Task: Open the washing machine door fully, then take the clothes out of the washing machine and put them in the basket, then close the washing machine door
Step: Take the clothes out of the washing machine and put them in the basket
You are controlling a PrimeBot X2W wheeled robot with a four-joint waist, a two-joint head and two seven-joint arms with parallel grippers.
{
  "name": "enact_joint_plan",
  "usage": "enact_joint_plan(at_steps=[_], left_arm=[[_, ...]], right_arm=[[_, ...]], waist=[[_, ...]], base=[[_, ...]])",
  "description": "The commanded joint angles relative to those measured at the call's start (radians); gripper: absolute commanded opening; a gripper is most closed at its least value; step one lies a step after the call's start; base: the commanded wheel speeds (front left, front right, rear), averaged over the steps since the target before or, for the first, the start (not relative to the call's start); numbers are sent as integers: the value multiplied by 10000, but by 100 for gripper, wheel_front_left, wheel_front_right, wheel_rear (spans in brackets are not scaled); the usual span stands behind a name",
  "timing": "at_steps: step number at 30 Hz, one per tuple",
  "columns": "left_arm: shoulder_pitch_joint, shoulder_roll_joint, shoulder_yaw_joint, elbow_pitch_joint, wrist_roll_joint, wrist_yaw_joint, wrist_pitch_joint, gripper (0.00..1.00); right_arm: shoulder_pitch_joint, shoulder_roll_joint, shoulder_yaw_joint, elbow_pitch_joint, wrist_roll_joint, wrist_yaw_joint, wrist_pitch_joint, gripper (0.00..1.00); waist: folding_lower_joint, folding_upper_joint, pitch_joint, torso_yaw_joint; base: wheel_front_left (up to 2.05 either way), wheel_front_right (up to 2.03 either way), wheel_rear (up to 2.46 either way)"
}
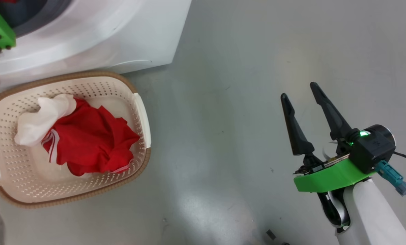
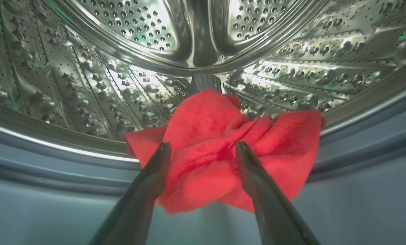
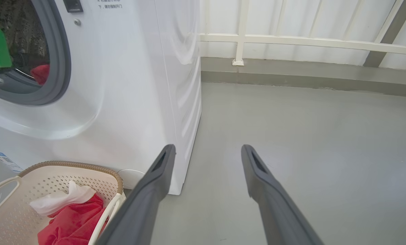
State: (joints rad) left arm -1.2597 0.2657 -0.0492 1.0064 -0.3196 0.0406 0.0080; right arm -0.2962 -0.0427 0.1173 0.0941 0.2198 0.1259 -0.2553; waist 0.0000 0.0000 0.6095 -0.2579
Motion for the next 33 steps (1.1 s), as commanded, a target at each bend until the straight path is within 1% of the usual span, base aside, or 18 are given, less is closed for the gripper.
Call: enact_joint_plan(at_steps=[1, 12, 20, 21, 22, 23, 24, 29, 33], left_arm=[[-194, 549, 86, 62, 31, 100, 148, 100], [-488, 1146, -159, 1280, 230, 469, 866, 100], [-488, 1355, -319, 1815, 219, 456, 1483, 100], [-486, 1366, -350, 1844, 223, 427, 1520, 85], [-486, 1366, -350, 1844, 223, 427, 1520, 85], [-494, 1376, -375, 1850, 223, 395, 1520, 44], [-507, 1393, -413, 1840, 238, 360, 1489, 0], [-596, 1391, -488, 1649, 193, 235, 957, 0], [-659, 1312, -461, 1478, 38, -30, 559, 0]], right_arm=[[18, -75, 336, -202, 101, 48, -65, 100], [-36, -75, 838, -223, 375, 48, -65, 100], [-1, -75, 1036, -183, 535, 48, -65, 100], [4, -75, 1042, -181, 545, 48, -65, 100], [4, -75, 1042, -181, 545, 48, -65, 100], [8, -75, 1044, -180, 553, 48, -65, 100], [10, -75, 1041, -180, 561, 48, -65, 100], [29, -75, 1024, -146, 580, 48, -65, 100], [36, -75, 950, -163, 541, 48, -65, 100]], waist=[[0, 0, 14, -118], [0, 0, -18, -569], [0, 0, -89, -833], [0, 0, -93, -853], [0, 0, -93, -853], [0, 0, -91, -867], [0, 0, -84, -877], [0, 0, -81, -835], [0, 0, -60, -731]], base=[[0, 0, 0], [0, 0, 0], [0, 0, 0], [0, 0, 0], [0, 0, 0], [0, 0, 0], [0, 0, 0], [0, 0, 0], [0, 0, 0]])
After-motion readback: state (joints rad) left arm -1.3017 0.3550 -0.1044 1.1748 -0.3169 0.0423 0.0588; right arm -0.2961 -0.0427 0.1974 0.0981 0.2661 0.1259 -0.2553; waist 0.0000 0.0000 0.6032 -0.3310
